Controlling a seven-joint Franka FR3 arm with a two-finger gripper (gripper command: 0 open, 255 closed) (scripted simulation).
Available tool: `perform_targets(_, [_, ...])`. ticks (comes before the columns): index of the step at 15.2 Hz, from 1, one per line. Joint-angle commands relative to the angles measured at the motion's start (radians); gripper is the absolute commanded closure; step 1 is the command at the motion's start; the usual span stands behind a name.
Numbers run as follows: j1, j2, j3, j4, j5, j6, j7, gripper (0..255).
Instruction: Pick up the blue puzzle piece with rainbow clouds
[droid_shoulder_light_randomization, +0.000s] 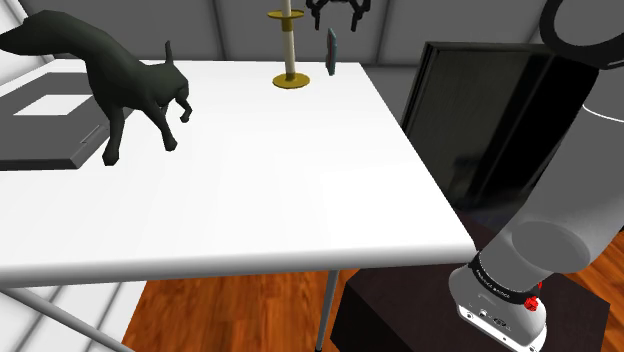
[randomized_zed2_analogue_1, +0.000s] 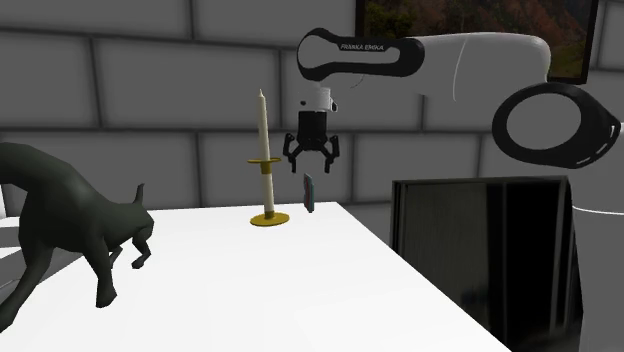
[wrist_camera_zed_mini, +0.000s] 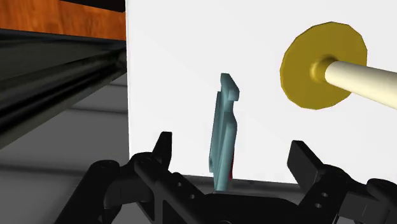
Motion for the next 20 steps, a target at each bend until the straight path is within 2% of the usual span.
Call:
perform_targets(1, [0.002, 0.007, 0.0, -0.012, 0.002, 0.018, 0.013, 0])
perform_targets(6, [-0.001, -0.03, -0.001, -0.134, 0.005, 0.103, 0.01, 0])
perform_targets(8, [-0.001, -0.034, -0.001, -0.147, 0.005, 0.112, 0.01, 0])
perform_targets(9, [-0.001, -0.035, -0.002, -0.146, 0.005, 0.111, 0.01, 255])
perform_targets(17, [-0.001, -0.041, -0.001, -0.157, 0.006, 0.115, 0.01, 255])
perform_targets(20, [0.0, -0.021, -0.001, -0.101, 0.004, 0.079, 0.011, 255])
